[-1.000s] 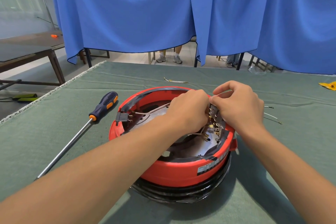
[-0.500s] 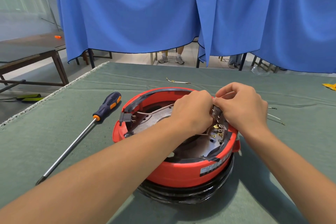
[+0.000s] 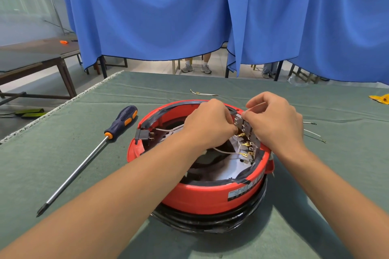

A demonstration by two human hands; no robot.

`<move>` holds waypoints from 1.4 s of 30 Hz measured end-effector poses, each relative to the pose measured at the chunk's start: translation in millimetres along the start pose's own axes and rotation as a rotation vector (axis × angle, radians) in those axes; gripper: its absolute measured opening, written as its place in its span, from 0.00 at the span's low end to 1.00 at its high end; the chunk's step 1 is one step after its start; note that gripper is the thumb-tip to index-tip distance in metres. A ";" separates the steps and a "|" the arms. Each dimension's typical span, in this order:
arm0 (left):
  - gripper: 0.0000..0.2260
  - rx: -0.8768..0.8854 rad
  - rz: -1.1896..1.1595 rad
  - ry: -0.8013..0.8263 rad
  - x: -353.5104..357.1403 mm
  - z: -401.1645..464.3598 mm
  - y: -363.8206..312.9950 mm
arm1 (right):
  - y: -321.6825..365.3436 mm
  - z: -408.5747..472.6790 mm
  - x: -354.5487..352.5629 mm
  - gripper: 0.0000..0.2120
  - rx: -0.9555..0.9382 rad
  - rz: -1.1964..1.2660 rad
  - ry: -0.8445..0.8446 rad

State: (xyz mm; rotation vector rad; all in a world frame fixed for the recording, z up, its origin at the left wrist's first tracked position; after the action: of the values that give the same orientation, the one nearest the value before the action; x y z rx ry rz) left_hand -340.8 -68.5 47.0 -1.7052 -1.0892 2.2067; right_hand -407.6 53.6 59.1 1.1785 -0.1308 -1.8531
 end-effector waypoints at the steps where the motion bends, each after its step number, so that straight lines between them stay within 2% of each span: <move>1: 0.08 -0.018 -0.009 -0.010 -0.5 0.5 2.0 | 0.0 -0.3 0.0 0.04 0.000 0.003 -0.001; 5: 0.11 -0.075 0.003 0.123 15.9 -0.3 7.4 | -0.9 -1.5 0.7 0.04 0.010 0.017 0.009; 9: 0.10 -0.023 0.010 0.098 18.9 -1.9 0.9 | -1.4 -2.0 0.3 0.04 0.015 0.025 0.010; 23: 0.09 -0.032 0.070 0.074 14.7 -3.3 -1.5 | 0.2 -2.1 -0.9 0.04 0.008 0.003 -0.005; 25: 0.08 -0.021 0.186 0.019 7.9 -7.0 -4.1 | 0.3 -1.9 -0.6 0.04 0.011 0.016 -0.004; 27: 0.08 0.019 0.306 -0.106 -5.2 -13.0 -8.7 | 0.8 -2.0 0.2 0.04 0.012 0.026 0.003; 29: 0.07 0.077 0.268 -0.160 -15.5 -19.9 -14.4 | 0.4 -1.9 0.8 0.05 0.018 0.031 0.009; 31: 0.04 0.143 0.205 -0.118 -17.1 -25.8 -20.9 | -0.5 -2.0 0.8 0.04 0.027 0.037 0.008; 35: 0.05 0.201 0.272 0.079 3.0 -30.7 -25.1 | -1.1 -2.2 0.4 0.05 0.033 0.044 0.008; 39: 0.02 0.207 0.262 0.103 9.0 -28.3 -24.1 | -1.8 -2.9 0.8 0.06 0.039 0.065 0.004; 42: 0.04 0.222 0.257 0.115 12.1 -28.8 -25.1 | -1.0 -3.4 -0.3 0.05 0.046 0.072 0.011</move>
State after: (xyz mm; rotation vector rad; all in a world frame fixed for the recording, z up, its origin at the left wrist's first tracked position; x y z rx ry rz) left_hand -327.0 -31.0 50.3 -1.9325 -0.6017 2.2378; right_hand -405.6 55.6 57.0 1.1997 -0.2082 -1.7891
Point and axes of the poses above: each hand's wrist, its own z-axis towards the middle knuckle, its own x-axis out of the palm, y = z × x, the point moved 8 cm from there along z, towards the middle knuckle, and after that the axes turned 10 degrees about -x, right-handed, at the moved point
